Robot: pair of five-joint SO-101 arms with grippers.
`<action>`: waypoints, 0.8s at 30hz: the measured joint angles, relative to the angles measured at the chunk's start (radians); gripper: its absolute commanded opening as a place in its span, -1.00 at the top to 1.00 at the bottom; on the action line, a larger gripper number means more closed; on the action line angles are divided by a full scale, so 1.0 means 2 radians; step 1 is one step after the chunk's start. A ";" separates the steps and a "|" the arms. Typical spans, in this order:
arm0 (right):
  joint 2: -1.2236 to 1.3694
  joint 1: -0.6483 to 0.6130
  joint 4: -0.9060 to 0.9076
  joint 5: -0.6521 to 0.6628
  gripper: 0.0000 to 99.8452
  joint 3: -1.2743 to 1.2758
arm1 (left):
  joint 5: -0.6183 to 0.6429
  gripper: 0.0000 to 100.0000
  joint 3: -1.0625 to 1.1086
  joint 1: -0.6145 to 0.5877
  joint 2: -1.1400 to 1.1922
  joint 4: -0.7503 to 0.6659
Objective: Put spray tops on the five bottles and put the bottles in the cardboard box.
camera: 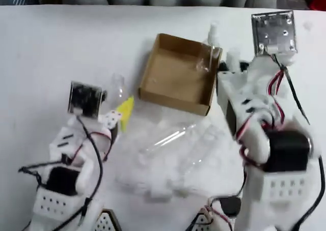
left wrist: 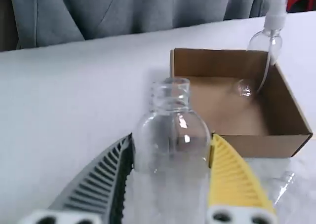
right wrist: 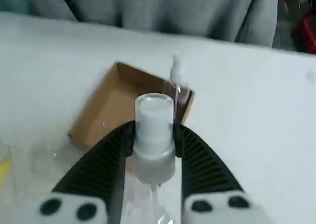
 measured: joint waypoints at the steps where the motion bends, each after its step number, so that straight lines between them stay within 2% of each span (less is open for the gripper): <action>1: -0.008 -0.009 -0.021 0.000 0.97 0.002 | -0.001 0.96 0.012 0.004 -0.021 -0.002; 7: -0.022 -0.054 -0.127 0.000 0.97 0.004 | -0.002 0.96 0.064 0.014 -0.147 -0.005; 11: -0.041 -0.089 -0.170 -0.005 0.97 0.051 | -0.002 0.96 0.107 0.037 -0.221 -0.005; 15: -0.084 -0.117 -0.234 -0.059 0.97 0.122 | -0.002 0.96 0.128 0.049 -0.229 -0.005; 19: -0.122 -0.129 -0.361 -0.075 0.97 0.203 | -0.002 0.96 0.140 0.068 -0.229 -0.005; 24: -0.135 -0.159 -0.577 -0.079 0.97 0.298 | -0.002 0.96 0.143 0.076 -0.229 -0.005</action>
